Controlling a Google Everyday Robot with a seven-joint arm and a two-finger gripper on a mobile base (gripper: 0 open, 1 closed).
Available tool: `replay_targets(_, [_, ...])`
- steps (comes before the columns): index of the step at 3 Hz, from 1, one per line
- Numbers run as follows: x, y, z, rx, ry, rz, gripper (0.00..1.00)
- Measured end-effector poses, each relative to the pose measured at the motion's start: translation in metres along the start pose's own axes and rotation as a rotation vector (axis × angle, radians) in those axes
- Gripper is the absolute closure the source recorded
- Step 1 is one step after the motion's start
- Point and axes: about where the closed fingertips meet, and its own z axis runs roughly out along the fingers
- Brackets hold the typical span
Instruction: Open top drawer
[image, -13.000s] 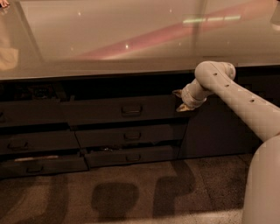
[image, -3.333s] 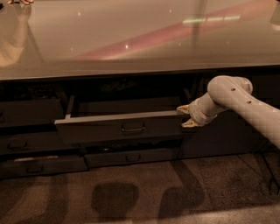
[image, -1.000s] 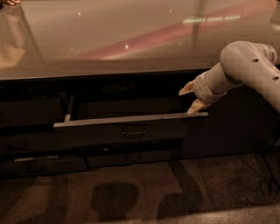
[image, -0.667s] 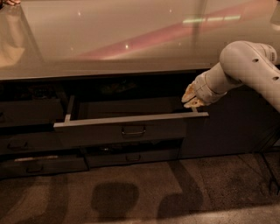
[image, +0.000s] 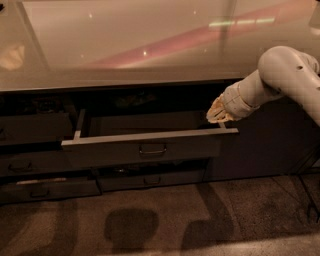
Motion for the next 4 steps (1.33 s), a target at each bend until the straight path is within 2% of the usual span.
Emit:
replay_targets(1, [-0.006, 0.000, 0.008, -0.001, -0.225, -0.023, 1.00])
replay_targets(2, [-0.005, -0.003, -0.003, 0.008, -0.269, -0.021, 1.00])
replay_targets(3, [-0.005, -0.003, -0.003, 0.008, -0.269, -0.021, 1.00])
replay_targets(4, [-0.002, 0.001, 0.016, 0.018, -0.206, -0.085, 1.00])
